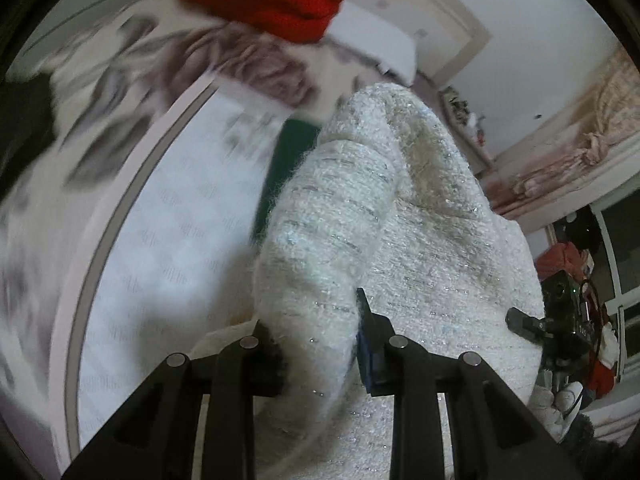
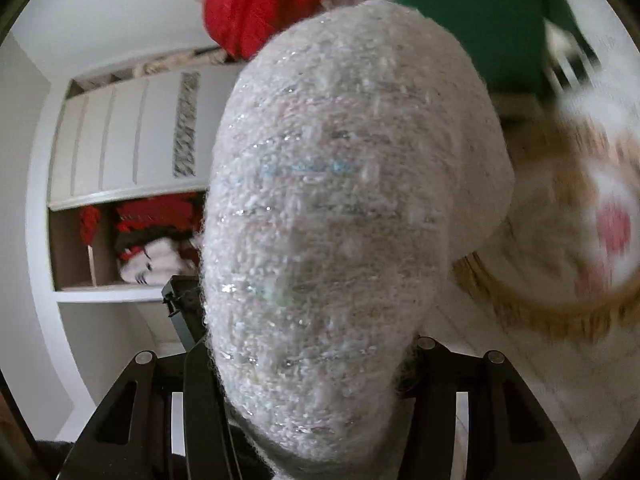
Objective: Fold large clothes
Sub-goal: 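Lift the cardigan bundle with the right gripper and carry it onto the striped garment, then release the cardigan bundle from the right gripper and withdraw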
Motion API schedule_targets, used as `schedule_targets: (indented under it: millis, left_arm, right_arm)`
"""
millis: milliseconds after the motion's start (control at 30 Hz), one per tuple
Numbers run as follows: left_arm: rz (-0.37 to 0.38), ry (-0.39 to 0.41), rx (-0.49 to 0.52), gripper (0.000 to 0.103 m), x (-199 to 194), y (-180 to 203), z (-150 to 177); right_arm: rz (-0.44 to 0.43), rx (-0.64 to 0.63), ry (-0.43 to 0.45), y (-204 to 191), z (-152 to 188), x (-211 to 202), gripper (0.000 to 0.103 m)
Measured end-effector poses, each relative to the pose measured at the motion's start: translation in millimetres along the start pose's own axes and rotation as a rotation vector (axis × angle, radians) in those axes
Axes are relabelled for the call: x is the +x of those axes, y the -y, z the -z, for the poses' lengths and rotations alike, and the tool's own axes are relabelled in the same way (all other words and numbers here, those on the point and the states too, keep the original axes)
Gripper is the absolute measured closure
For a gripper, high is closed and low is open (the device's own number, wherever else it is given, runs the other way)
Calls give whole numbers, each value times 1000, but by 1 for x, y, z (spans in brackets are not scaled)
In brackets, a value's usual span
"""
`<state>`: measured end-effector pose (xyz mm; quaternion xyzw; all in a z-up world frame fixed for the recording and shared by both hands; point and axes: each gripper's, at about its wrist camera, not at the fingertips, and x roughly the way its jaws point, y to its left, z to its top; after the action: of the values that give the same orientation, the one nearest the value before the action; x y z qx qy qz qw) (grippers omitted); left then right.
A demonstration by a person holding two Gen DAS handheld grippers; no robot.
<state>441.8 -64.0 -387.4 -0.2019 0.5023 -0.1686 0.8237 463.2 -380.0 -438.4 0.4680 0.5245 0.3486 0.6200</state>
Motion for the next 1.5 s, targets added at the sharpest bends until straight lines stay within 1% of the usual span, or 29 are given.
schedule_targets:
  millis: [100,200,267,300,367,400,467,500,567,600,633,667,700,733,767,800,833,867,900,933,1000,1033,1067,1167,1200,1267,1333,1400,1500]
  left_arm:
    - [26,30,37,79,13,15,-51]
    - [51,53,48,79,58,20,-102]
    - [62,51,49,79,103,15,-125]
    - [63,45,46,79,121,11,-131]
    - [71,3,29,79,175,1,-145]
    - [74,-32,19,79,203,-6,-148]
    - [105,-88,-7,75,245,-18,-147]
    - [115,-94,-10,70,252,-19,-144]
    - [133,-90,-13,68,257,-19,-139]
    - [130,-89,-17,67,253,-16,-138]
    - [120,-89,-23,64,249,-14,-137]
    - [88,-92,-30,62,242,-11,-137]
    - [53,-91,-29,57,234,-6,-136]
    - [-19,-86,-16,50,226,-1,-136]
    - [-93,-69,8,49,217,8,-136]
    - [-140,-48,35,46,209,16,-135]
    - [-191,-15,73,38,196,26,-133]
    - [-241,25,106,33,183,35,-130]
    - [-272,60,134,21,175,41,-128]
    - [-298,102,161,12,162,51,-123]
    - [-327,161,192,9,146,63,-118]
    - [-328,172,208,2,141,69,-116]
    - [-330,167,229,0,134,77,-111]
    - [-345,136,267,0,116,98,-96]
    - [-349,128,276,0,112,102,-92]
    - [-353,117,296,0,93,117,-80]
    - [-342,119,300,0,67,132,-67]
    - [-357,132,303,0,41,146,-55]
    - [-368,152,301,0,-5,167,-36]
  right_arm:
    - [-36,-45,43,-19,-57,-5,50]
    - [-54,-58,62,-9,-116,-2,50]
    - [-50,-49,63,10,-152,4,50]
    - [-42,-33,62,30,-176,3,50]
    - [-28,12,48,68,-211,9,50]
    - [-23,37,39,85,-222,10,50]
    - [21,97,22,123,-247,12,50]
    - [31,111,15,131,-255,11,49]
    - [55,118,-5,140,-262,14,46]
    - [73,114,-11,135,-263,18,42]
    - [105,114,-14,131,-262,18,35]
    - [171,109,-11,122,-260,19,32]
    - [225,95,-6,115,-262,17,24]
    - [327,60,6,99,-256,18,18]
    - [419,22,23,82,-248,18,17]
    - [524,-26,44,62,-242,19,16]
    - [608,-72,66,51,-239,16,14]
    - [720,-126,94,33,-229,19,12]
    - [869,-177,124,12,-213,26,6]
    - [956,-205,148,1,-203,28,2]
    - [1093,-258,198,-13,-165,30,0]
    - [1136,-275,215,-23,-149,36,0]
    - [1177,-299,241,-37,-131,42,0]
    - [1245,-322,310,-68,-84,37,0]
    - [1249,-319,333,-75,-79,18,0]
    - [1266,-314,373,-93,-63,6,0]
    - [1276,-305,421,-116,-41,-18,0]
    - [1272,-305,449,-145,-19,-38,0]
    - [1295,-330,495,-197,27,-62,0]
